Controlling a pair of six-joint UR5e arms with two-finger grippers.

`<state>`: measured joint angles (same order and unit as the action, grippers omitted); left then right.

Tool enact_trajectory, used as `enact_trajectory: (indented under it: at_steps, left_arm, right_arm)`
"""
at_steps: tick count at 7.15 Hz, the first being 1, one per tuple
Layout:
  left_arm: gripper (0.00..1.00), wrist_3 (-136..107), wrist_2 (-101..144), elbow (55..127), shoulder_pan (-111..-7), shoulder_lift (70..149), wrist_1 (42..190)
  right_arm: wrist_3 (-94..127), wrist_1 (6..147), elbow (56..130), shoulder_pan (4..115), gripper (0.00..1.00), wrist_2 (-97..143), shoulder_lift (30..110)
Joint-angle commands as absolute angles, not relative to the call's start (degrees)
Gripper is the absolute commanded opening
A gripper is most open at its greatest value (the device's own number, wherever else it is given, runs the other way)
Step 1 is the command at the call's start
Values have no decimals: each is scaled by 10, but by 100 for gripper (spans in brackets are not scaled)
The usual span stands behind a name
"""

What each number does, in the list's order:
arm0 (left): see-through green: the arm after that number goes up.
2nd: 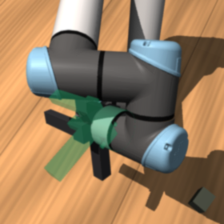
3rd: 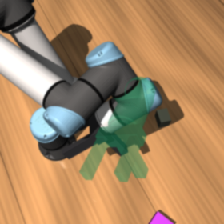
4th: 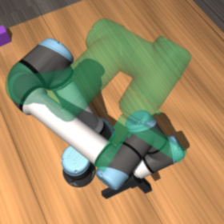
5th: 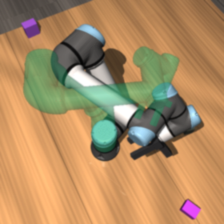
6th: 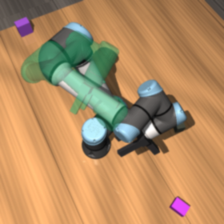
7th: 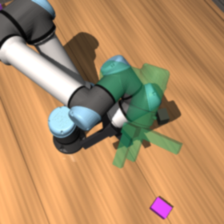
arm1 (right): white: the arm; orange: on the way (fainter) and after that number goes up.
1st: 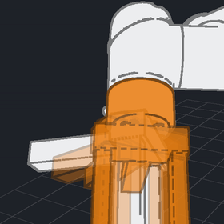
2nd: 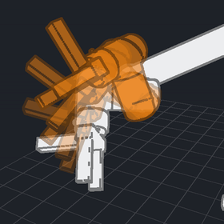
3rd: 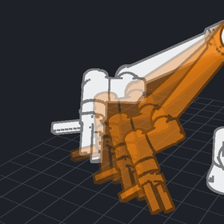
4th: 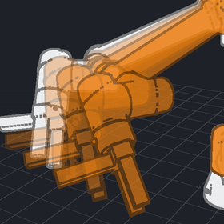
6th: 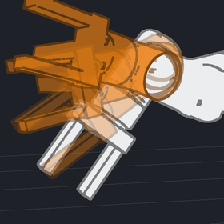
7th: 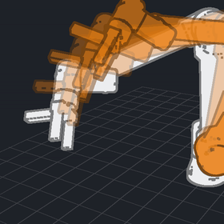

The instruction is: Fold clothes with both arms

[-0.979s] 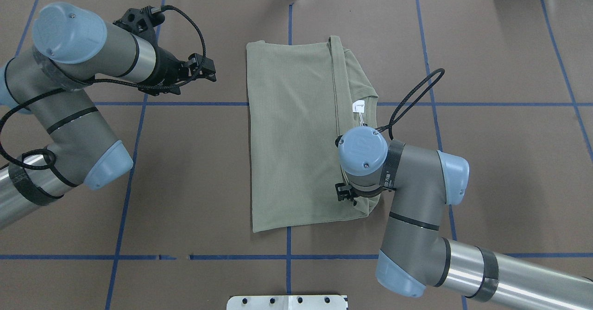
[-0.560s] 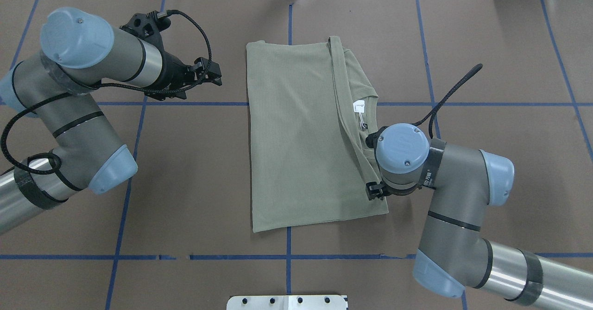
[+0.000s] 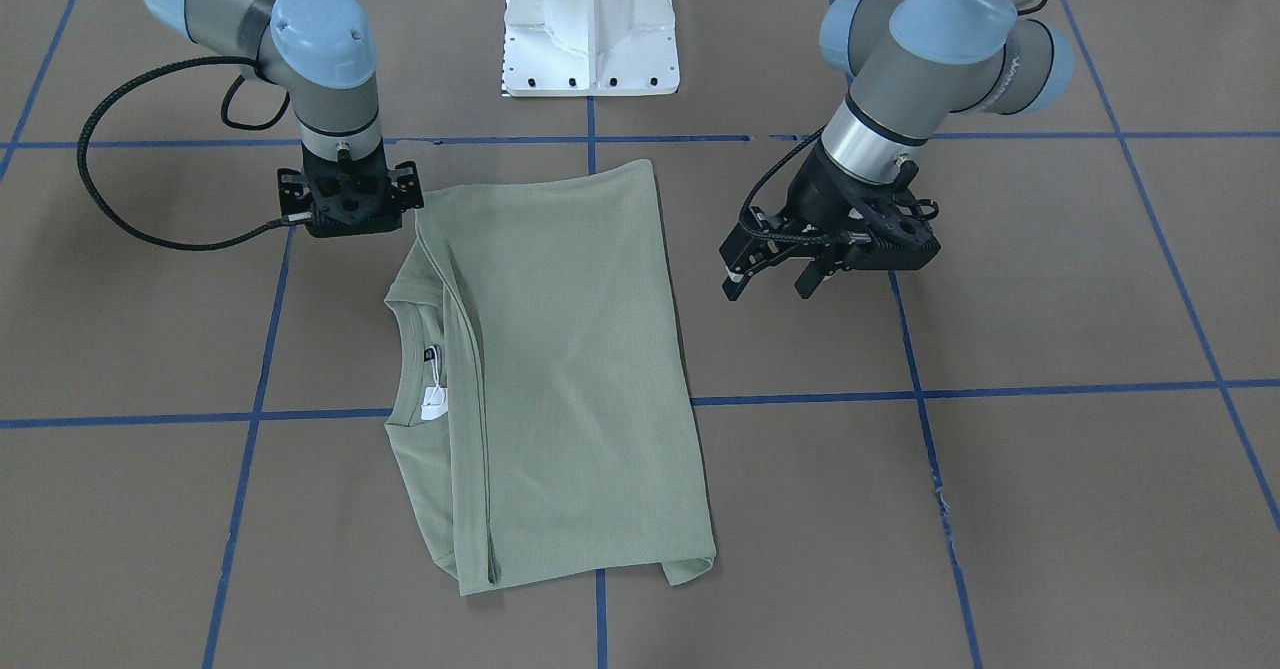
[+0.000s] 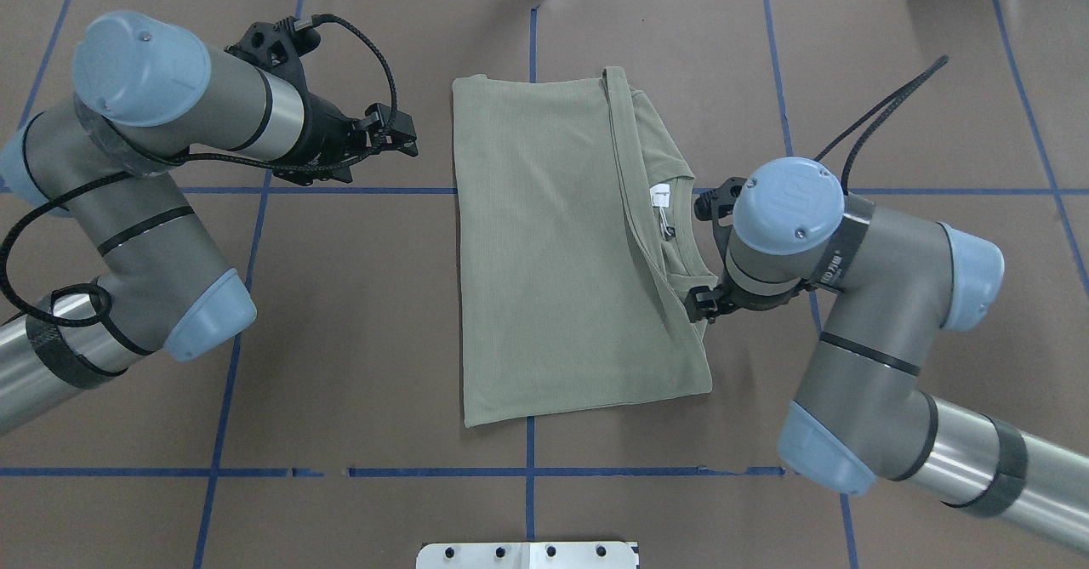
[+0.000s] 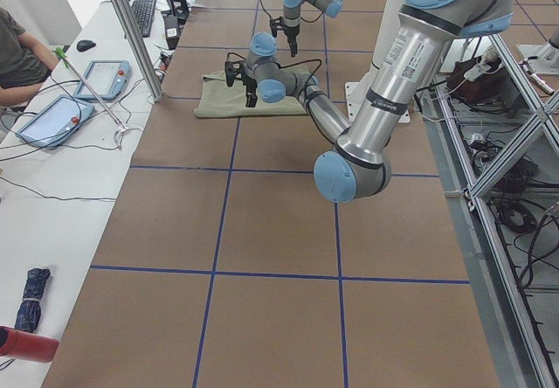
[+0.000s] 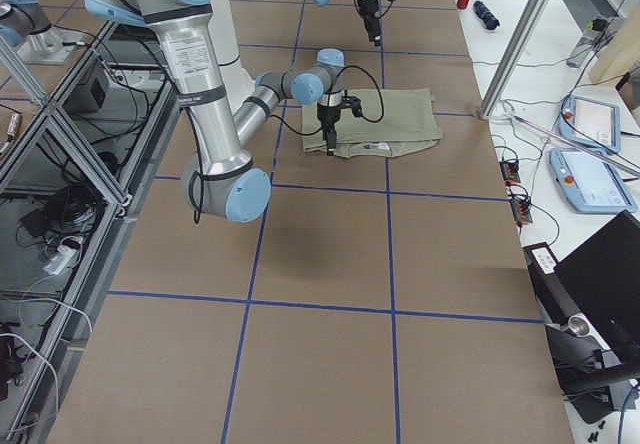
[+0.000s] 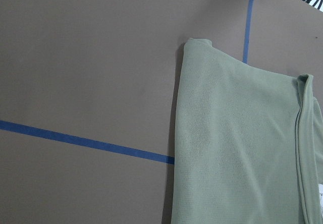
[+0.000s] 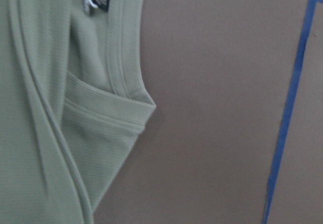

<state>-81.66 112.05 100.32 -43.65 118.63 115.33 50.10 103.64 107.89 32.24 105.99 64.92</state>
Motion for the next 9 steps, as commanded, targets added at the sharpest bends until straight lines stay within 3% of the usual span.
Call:
enact_trajectory:
  at_steps: [1, 3, 6, 9]
  left_arm:
    - [100, -811, 1121, 1005, -437, 1183, 1153]
    - [100, -812, 1114, 1005, -437, 1181, 1153]
    - [100, -814, 1100, 1034, -437, 1187, 1154]
    - [100, -815, 1100, 1056, -436, 1187, 1153]
  right_arm:
    - [487, 1032, 992, 336, 100, 1060, 543]
    - [455, 1028, 985, 336, 100, 1057, 534]
    - [442, 901, 868, 341, 100, 1056, 520]
    - [413, 900, 856, 362, 100, 1058, 520]
